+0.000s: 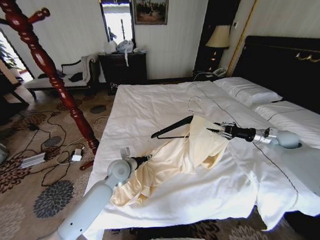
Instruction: Pick up the clothes from the bed and hang them on the clothes hanger.
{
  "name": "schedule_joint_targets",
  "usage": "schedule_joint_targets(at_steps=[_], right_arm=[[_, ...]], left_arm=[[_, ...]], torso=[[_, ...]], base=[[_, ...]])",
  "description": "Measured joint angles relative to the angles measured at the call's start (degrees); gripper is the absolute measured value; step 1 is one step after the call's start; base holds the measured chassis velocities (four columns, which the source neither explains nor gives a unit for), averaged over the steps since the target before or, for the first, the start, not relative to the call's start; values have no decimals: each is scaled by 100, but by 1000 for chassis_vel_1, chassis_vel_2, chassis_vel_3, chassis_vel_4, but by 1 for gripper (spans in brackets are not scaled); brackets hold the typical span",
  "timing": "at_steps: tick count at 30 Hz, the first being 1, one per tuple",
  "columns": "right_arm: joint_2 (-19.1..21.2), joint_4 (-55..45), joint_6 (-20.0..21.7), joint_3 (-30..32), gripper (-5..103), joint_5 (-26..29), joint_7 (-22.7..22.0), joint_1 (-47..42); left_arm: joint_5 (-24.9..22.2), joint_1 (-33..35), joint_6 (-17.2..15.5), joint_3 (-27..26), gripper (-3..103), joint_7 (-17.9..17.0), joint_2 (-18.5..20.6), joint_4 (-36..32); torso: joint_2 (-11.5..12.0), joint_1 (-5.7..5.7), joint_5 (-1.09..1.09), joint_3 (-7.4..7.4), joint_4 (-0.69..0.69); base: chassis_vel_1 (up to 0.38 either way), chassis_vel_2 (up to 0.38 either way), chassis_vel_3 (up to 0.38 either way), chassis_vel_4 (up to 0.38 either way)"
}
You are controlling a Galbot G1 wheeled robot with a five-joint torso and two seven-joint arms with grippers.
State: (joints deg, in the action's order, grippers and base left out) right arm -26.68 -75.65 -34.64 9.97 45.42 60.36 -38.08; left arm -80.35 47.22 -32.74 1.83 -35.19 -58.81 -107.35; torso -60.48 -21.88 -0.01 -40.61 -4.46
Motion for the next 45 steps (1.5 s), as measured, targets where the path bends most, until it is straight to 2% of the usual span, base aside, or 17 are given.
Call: schedule_joint_targets(at_steps=[6, 8, 12, 23, 33, 45], right_arm=[[-11, 0, 0, -6, 23, -4, -5, -14], [-11, 0, 0, -6, 23, -6, -5, -18], [-8, 3, -2, -3, 23, -7, -6, -18], [50, 14, -23, 33, 23, -7, -6, -55], [42, 17, -32, 27, 23, -26, -6, -55], [55, -26, -38, 36, 23, -40, -6, -85]], left_arm=[[-138, 89, 25, -175, 46, -69, 46, -246], [-125, 139, 31, -188, 46, -73, 72, -250], [1, 235, 37, -194, 37, -36, 69, -209], [76, 307, 40, -266, 32, 3, 38, -141], [56, 394, 65, -447, 41, 36, 117, -257], [136, 502, 72, -446, 43, 47, 47, -274]], torso=[[0, 0, 1, 0, -1], [0, 0, 0, 0, 0], [0, 0, 0, 0, 0], [0, 0, 0, 0, 0], [0, 0, 0, 0, 0], [0, 0, 0, 0, 0]], base=[[0, 0, 0, 0], [0, 0, 0, 0], [0, 0, 0, 0], [0, 0, 0, 0], [0, 0, 0, 0], [0, 0, 0, 0]])
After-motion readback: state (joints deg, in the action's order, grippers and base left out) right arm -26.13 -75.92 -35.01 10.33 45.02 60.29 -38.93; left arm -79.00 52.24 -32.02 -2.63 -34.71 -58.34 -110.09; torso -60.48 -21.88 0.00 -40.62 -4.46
